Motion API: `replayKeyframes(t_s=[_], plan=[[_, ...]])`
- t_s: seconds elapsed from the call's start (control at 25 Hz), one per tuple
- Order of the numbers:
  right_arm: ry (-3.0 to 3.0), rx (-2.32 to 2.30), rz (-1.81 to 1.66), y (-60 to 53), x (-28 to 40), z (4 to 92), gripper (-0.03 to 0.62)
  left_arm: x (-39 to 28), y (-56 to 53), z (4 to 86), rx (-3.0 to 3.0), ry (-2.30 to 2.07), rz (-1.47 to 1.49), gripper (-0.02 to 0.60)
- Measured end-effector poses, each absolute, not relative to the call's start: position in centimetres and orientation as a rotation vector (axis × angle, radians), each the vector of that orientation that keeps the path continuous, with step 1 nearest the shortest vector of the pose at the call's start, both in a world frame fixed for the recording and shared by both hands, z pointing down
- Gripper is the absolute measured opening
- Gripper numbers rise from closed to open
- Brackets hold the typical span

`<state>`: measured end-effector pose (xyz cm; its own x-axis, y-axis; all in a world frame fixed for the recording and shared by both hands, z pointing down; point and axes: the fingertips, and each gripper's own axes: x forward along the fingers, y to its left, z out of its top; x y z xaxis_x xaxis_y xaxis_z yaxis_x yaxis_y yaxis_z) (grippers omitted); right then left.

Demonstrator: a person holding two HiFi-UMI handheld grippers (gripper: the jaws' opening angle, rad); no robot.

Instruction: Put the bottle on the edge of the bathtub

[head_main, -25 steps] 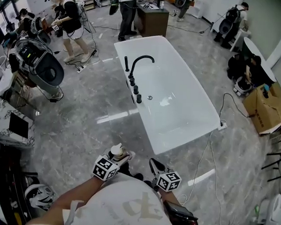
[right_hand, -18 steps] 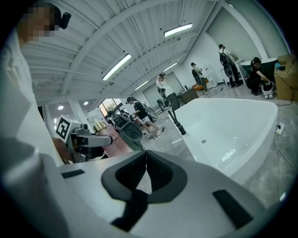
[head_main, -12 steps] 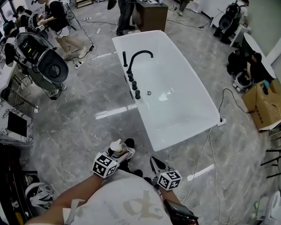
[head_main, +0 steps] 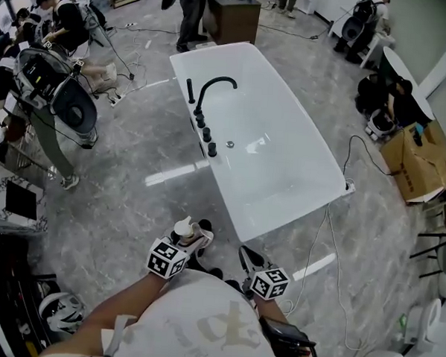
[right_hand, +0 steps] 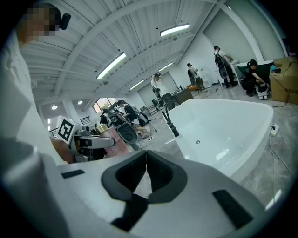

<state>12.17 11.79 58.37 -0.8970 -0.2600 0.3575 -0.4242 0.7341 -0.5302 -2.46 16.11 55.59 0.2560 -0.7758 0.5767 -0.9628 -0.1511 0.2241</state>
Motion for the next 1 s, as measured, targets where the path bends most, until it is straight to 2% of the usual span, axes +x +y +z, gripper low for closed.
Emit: replayKeyframes(t_s=[1.0], plan=[[-2.632,0.662,0.933,2.1,6.5,59.0,0.006,-10.4,4.8,57.3,2.021,-1.475,0.494,0.221]])
